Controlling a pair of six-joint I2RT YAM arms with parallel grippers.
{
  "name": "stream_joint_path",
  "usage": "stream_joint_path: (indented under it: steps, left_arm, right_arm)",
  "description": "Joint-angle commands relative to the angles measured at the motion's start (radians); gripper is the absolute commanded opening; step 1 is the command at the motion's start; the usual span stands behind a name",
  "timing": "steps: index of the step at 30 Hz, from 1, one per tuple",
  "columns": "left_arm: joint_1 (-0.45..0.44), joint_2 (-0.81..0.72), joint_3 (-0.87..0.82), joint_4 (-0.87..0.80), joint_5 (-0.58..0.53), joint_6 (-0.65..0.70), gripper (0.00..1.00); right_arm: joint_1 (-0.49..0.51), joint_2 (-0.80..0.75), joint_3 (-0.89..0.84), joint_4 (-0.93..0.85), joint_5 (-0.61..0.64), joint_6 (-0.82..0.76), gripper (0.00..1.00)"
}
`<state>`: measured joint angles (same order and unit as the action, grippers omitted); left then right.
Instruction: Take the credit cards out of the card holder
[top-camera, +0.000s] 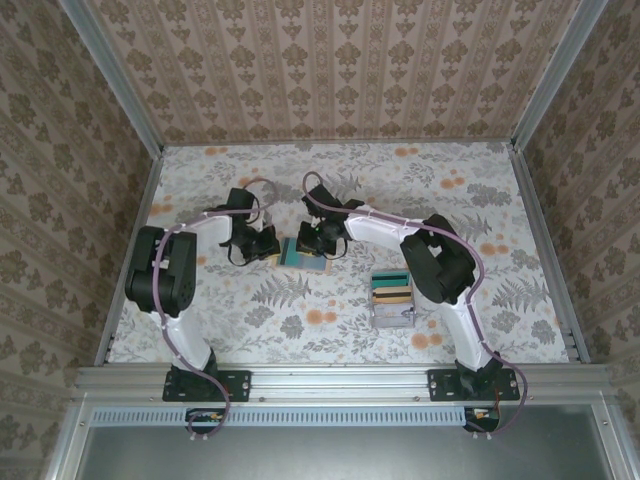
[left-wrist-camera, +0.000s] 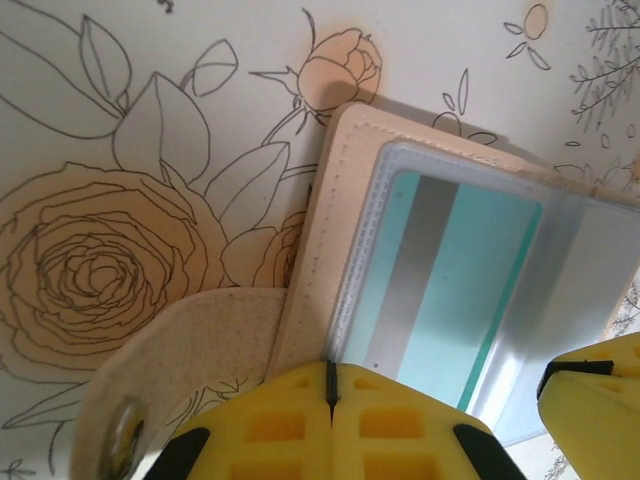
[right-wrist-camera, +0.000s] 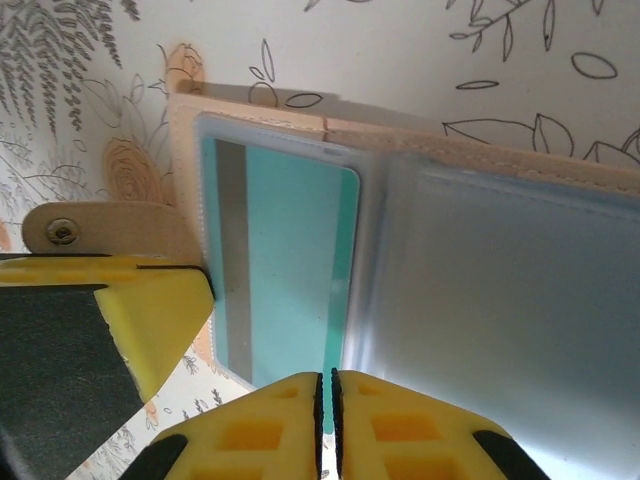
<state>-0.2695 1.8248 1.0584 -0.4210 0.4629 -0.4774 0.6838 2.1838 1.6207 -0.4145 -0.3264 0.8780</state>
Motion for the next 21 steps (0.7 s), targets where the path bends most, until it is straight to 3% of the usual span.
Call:
stream_joint_path:
  steps: [1, 21]
  left_arm:
    - [-0.016, 0.031, 0.018, -0.046, -0.031, 0.007, 0.00]
    - [-0.043, 0.034, 0.018, -0.060, -0.035, -0.001, 0.00]
  right_arm:
    - [0.002, 0.023, 0.031, -0.008, -0.020, 0.022, 0.16]
    - [0.002, 0.065, 0.019, -0.030, -0.017, 0.059, 0.18]
